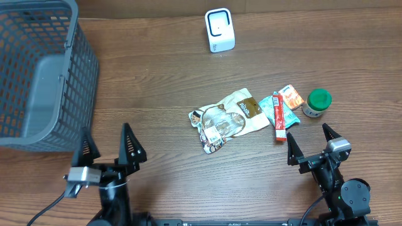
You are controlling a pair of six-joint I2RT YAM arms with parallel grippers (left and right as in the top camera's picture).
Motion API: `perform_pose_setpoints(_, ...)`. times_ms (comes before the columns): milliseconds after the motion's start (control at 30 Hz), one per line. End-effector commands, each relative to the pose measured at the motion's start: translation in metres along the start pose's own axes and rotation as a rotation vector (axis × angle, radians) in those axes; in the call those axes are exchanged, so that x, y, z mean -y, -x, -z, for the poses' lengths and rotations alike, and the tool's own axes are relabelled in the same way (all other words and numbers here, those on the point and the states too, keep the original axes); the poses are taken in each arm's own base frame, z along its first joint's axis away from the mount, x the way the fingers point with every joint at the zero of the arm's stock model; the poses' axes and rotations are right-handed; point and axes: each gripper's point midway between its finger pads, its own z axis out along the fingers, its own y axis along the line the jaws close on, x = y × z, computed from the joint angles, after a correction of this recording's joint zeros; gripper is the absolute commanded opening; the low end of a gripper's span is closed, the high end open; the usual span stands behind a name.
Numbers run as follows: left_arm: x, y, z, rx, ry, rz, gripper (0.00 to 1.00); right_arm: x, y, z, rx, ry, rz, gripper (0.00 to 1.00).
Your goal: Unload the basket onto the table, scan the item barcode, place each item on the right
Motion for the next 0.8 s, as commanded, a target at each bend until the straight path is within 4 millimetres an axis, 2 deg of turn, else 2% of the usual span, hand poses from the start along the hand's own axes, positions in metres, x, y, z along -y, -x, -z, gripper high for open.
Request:
perform_pose_setpoints(0, -0.005, -0.026, 0.002, -0.037, -0.018, 0.084, 0.99, 0.001, -0.002, 0.000, 0.001, -0.005, -0.004, 1.00)
perform_pose_setpoints(433, -0.050, -0.127, 0.019, -0.304, 0.107, 0.051, 1.00, 0.001, -0.002, 0.000, 0.002, -0.005, -0.004, 1.00)
perform_pose_setpoints(667, -0.068, -0.167, 0.039, -0.496, 0.152, -0.108, 0.99, 0.001, -0.002, 0.000, 0.001, -0.005, -0.004, 1.00)
perform_pose_setpoints(767, -0.067, -0.170, 0.040, -0.516, 0.119, -0.200, 1.00, 0.001, -0.002, 0.000, 0.002, -0.005, -0.004, 1.00)
